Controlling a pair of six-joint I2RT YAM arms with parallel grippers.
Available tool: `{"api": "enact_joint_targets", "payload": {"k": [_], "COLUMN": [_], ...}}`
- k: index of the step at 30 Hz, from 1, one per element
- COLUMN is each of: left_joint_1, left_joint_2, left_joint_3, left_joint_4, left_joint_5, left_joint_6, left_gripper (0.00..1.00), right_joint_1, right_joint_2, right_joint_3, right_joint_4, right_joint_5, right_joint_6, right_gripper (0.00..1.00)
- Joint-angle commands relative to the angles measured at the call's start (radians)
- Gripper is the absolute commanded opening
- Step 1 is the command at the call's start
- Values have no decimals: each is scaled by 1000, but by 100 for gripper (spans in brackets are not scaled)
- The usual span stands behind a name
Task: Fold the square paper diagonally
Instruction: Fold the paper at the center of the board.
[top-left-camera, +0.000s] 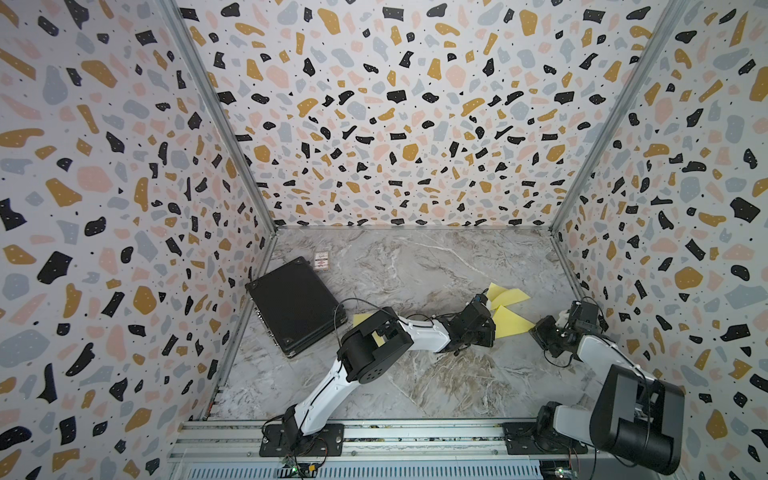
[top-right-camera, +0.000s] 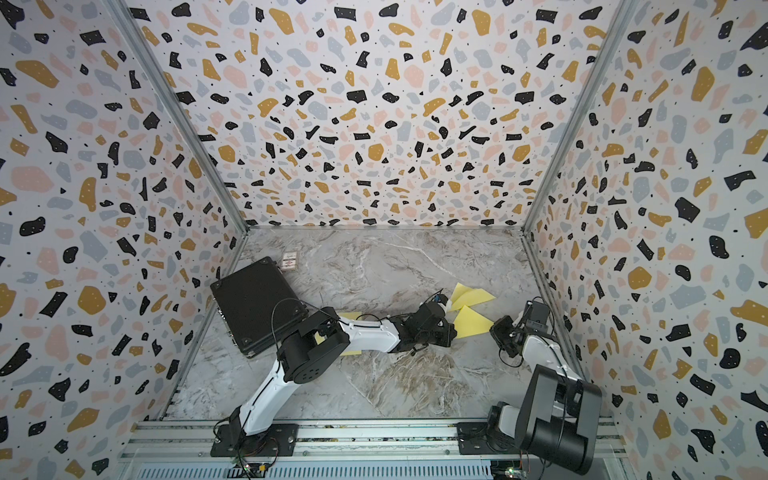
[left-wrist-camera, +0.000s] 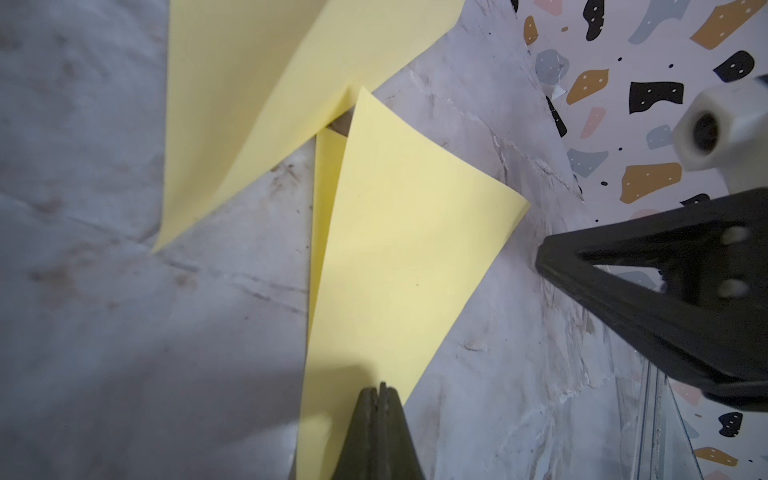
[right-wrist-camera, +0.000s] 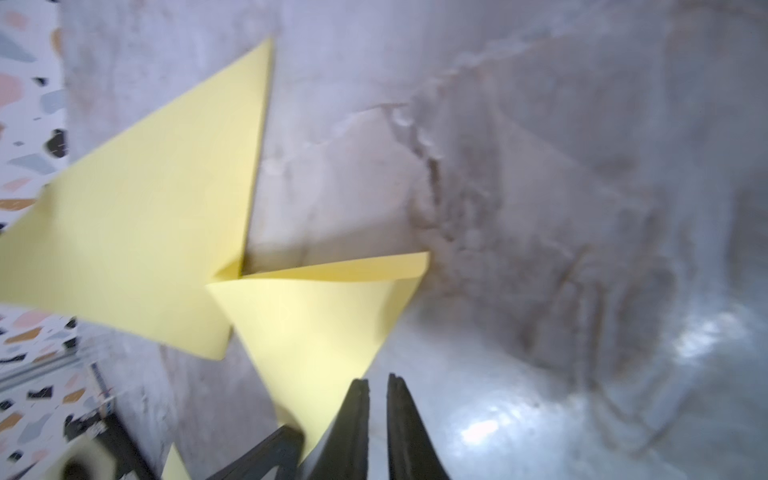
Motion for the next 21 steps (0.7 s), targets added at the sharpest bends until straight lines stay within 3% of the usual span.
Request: {"api": "enact_joint_targets", "payload": {"k": [1,13,21], "left_joint_1": [-13,-32,-29], "left_joint_2": [43,43,18], "left_joint_3": [-6,32,20], "left_joint_4": [-147,-120,-116], "left_joint_5": [17,79,88], "left_joint_6": [37,39,36], "left_gripper": [0,0,0], "right_joint_1": [12,104,113], "right_joint_2": [-72,155,233], "right_joint_3": [-6,8,36], "right_joint_4": [-5,232,129], "right_joint_5": [-124,-214,-114], "right_joint_6": [-26,44,-2], "right_gripper": [17,17,16]}}
